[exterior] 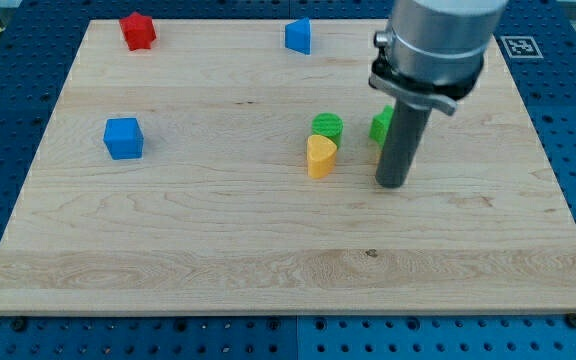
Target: Adjust green blocks and yellow hexagon at the center of the board
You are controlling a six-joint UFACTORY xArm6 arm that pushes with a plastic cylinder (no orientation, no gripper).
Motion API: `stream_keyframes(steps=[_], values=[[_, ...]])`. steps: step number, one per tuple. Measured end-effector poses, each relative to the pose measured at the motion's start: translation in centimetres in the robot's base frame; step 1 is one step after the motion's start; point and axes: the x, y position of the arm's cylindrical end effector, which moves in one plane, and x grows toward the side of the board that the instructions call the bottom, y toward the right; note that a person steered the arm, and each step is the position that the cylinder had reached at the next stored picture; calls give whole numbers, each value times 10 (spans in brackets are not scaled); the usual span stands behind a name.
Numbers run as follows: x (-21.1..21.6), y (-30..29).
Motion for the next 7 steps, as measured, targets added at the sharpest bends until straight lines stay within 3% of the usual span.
stream_keyframes(steps=[2,3,4,5,7], values=[[5,-7],[28,24],[24,73],[-14,66],[-61,-12]])
